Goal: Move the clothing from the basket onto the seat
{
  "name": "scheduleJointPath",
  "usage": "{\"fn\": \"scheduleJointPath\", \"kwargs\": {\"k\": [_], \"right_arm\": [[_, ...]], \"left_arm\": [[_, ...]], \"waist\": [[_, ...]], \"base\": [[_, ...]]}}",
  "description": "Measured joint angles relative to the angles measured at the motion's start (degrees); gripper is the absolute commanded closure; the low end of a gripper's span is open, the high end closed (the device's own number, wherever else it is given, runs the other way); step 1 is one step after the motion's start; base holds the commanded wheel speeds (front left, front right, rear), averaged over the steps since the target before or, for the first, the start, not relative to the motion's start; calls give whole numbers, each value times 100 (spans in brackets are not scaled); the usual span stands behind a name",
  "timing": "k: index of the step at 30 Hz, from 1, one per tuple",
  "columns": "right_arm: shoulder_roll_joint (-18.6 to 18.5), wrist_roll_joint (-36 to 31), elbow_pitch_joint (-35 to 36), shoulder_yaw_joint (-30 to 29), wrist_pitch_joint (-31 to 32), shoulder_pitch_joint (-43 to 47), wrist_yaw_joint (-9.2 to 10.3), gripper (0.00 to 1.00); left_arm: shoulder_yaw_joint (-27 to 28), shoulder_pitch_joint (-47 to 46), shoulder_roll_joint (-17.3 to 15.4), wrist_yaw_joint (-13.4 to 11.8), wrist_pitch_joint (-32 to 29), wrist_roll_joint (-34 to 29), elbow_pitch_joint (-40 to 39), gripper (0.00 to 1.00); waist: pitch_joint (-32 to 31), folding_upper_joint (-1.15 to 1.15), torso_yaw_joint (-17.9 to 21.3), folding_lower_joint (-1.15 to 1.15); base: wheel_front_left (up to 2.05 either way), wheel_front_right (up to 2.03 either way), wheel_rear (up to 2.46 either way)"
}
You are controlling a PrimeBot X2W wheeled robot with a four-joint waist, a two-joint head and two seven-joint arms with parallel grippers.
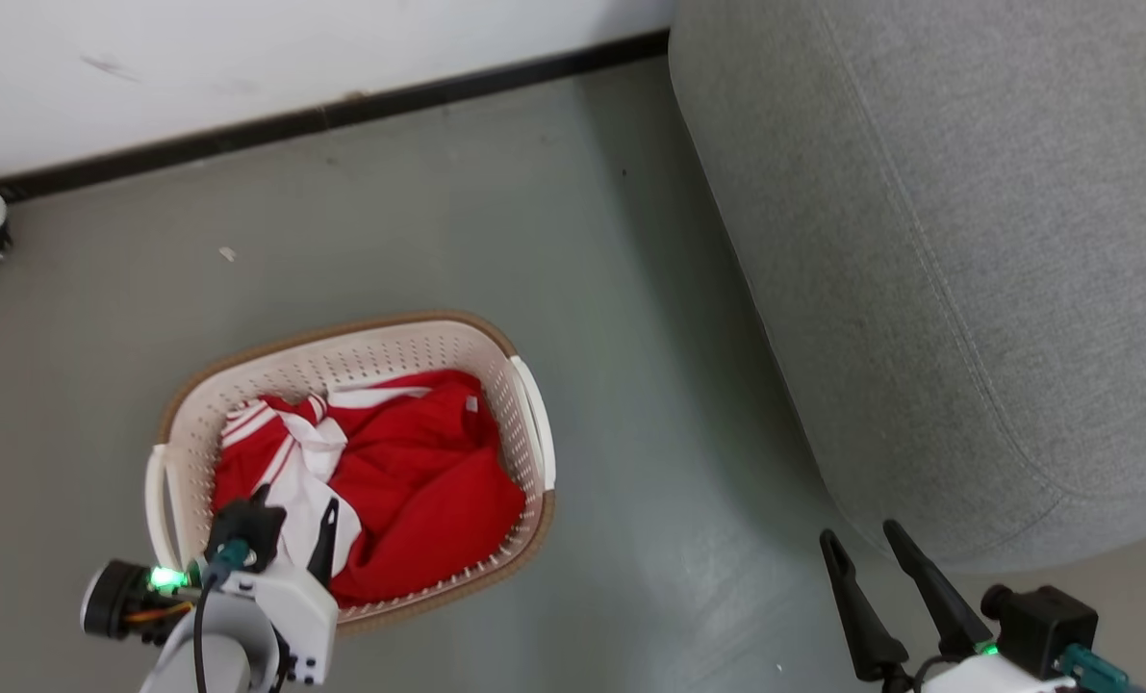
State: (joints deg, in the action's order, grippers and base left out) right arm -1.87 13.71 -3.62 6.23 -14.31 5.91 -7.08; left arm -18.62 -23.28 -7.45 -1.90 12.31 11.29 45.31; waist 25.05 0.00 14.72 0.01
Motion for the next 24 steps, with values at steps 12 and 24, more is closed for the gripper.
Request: {"fn": "scheduleJointPath", "kwargs": {"k": [12,24], "right_arm": [[-1,257,94,381,0,-386,0,0],[-4,603,130,582,0,-762,0,0]], "left_arm": [[-48,-949,-136,115,-434,-104,563,0],[-142,-1685,-498,339,-1143,-311,1137,0]], "waist": [[710,0,210,0],[1321,0,421,0]], "base": [[0,0,0],[0,0,0]]}}
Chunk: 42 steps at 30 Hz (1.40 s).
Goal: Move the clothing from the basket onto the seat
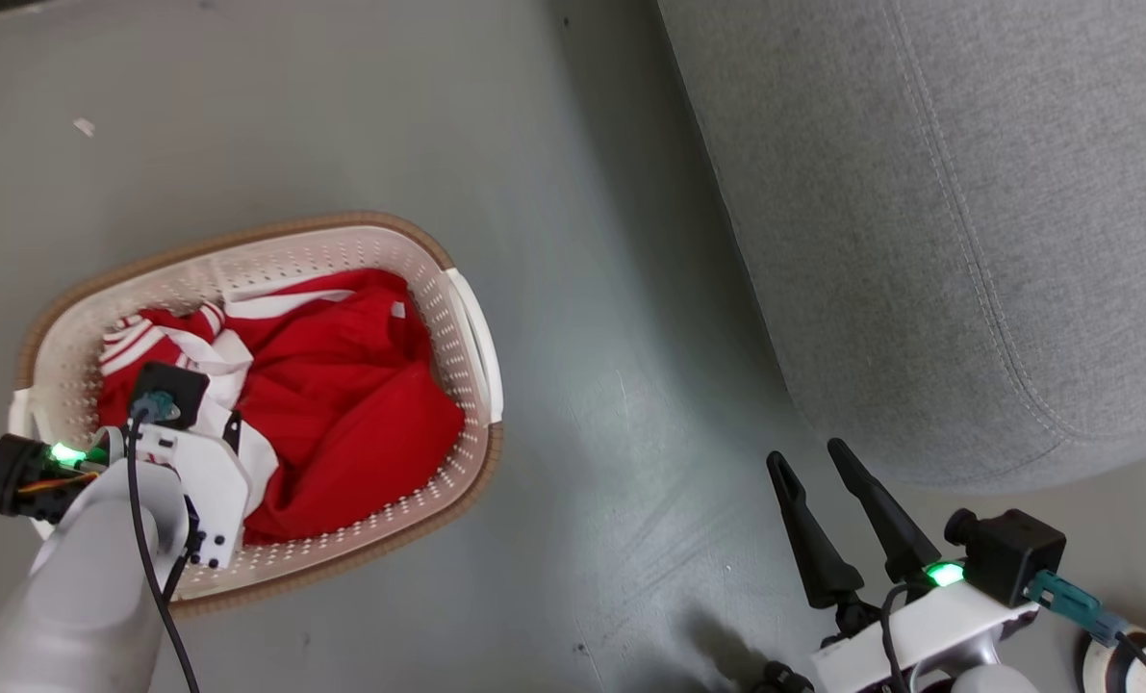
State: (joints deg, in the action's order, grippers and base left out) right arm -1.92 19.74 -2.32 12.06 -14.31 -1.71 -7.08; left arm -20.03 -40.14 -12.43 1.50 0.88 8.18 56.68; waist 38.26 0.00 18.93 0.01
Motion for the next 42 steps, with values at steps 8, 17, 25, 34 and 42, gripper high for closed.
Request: {"fn": "scheduleJointPath", "kwargs": {"k": [8,17,25,34,42], "right_arm": [[1,56,44,202,0,-252,0,0],[0,221,181,442,-5,-477,0,0],[0,456,318,613,-5,-598,0,0],[1,608,420,706,-5,-711,0,0],[1,587,568,524,-7,-962,0,0]], "left_arm": [[15,-443,-35,166,-497,38,323,0],[-120,-959,-135,168,-1028,-101,624,0],[-346,-1200,-326,167,-1226,-404,759,0],[-575,-1444,-415,-112,-1680,-733,1095,0],[-623,-1642,-403,-297,-1978,-828,1251,0]], "waist": [[367,0,141,0],[781,0,329,0],[1053,0,463,0],[1356,0,650,0],[1521,0,741,0]], "base": [[0,0,0],[0,0,0],[0,0,0],[0,0,0],[0,0,0]]}}
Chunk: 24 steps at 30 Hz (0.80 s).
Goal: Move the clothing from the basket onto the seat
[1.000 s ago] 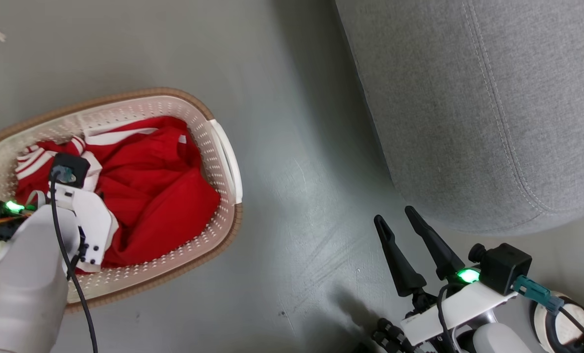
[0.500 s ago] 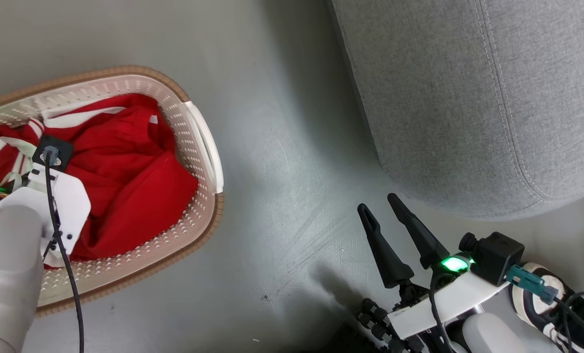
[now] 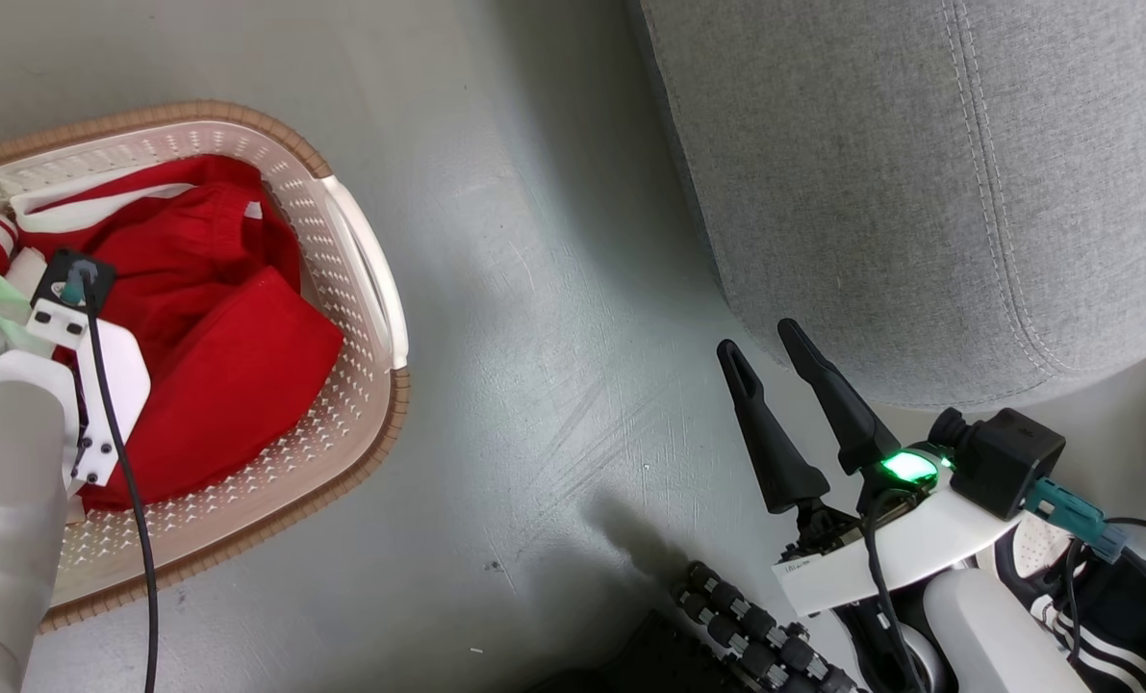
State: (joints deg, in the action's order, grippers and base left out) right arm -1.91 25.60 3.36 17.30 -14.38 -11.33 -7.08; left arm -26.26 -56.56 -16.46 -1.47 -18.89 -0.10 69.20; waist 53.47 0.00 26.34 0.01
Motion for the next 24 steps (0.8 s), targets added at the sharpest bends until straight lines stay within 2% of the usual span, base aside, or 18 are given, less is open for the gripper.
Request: {"fn": "scheduleJointPath", "kwargs": {"k": [4,5,6,7,24], "right_arm": [[0,4,37,-5,0,-8,0,0],[0,4,43,-4,0,-11,0,0],[0,4,45,-2,0,-16,0,0],[0,4,45,0,0,-35,0,0],[0,97,26,-24,0,-549,0,0]], "left_arm": [[7,-109,27,-48,-126,3,49,0],[27,-132,38,-49,-155,19,68,53],[46,-162,48,-58,-190,38,88,85],[58,-176,62,-58,-226,58,98,100],[166,-234,44,-35,-261,190,171,100]], "waist": [[64,0,18,0],[78,0,19,0],[91,0,19,0],[103,0,19,0],[84,0,48,0]], "base": [[0,0,0],[0,0,0],[0,0,0],[0,0,0],[0,0,0]]}}
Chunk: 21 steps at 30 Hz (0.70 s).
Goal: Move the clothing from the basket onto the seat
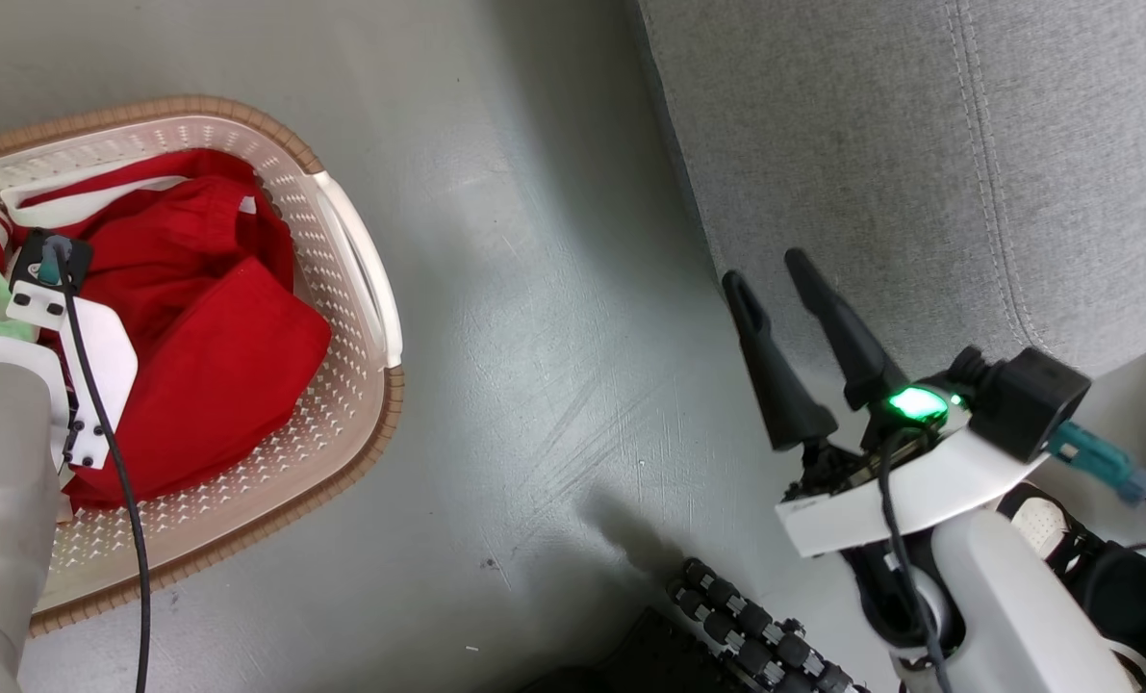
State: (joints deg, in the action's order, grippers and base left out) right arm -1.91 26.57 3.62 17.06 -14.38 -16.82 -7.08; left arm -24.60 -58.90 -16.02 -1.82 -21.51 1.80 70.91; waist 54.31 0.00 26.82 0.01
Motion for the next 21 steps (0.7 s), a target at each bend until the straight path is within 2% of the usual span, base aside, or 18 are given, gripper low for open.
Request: {"fn": "scheduleJointPath", "kwargs": {"k": [21], "right_arm": [[-8,74,-266,-334,0,-606,0,0]], "left_arm": [[-18,89,186,134,144,87,113,100]], "waist": [[-535,0,-72,0]], "base": [[0,0,0]]}}
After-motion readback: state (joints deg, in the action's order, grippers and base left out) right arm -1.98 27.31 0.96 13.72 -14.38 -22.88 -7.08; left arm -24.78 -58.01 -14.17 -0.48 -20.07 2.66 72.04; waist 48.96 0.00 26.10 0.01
